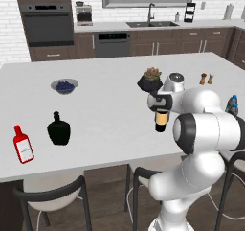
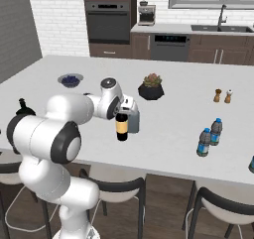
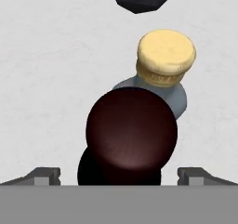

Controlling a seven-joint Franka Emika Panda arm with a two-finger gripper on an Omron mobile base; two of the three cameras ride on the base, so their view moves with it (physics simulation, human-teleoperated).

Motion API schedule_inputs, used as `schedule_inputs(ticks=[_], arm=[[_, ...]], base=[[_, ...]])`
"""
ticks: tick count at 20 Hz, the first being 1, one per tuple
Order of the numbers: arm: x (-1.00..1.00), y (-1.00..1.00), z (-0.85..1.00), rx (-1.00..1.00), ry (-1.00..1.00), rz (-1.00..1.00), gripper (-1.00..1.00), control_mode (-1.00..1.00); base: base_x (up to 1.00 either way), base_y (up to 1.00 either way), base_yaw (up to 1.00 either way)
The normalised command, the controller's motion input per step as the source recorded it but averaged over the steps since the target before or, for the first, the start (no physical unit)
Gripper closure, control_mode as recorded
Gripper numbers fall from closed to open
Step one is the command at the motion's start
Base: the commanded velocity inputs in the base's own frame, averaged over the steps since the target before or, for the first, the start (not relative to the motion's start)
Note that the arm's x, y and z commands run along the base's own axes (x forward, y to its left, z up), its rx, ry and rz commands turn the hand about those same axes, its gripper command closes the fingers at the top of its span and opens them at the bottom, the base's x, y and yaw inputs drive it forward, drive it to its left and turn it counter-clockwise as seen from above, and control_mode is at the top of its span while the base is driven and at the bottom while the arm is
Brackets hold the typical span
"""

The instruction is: Move the plastic bottles in the middle to the plastics group, and the glass bottles in the middle to the glass group.

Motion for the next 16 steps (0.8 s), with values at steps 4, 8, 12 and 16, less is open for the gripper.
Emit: schedule_inputs(ticks=[4,8,12,16], arm=[[0.00,0.00,-0.15,0.00,0.00,0.00,-1.00,-1.00],[0.02,0.00,0.00,0.00,0.00,0.00,-1.00,-1.00],[0.01,0.00,0.00,0.00,0.00,0.00,-1.00,-1.00],[0.00,0.00,-0.04,0.00,0.00,0.00,-1.00,-1.00]], base=[[0.00,0.00,0.00],[0.00,0.00,0.00],[0.00,0.00,0.00],[0.00,0.00,0.00]])
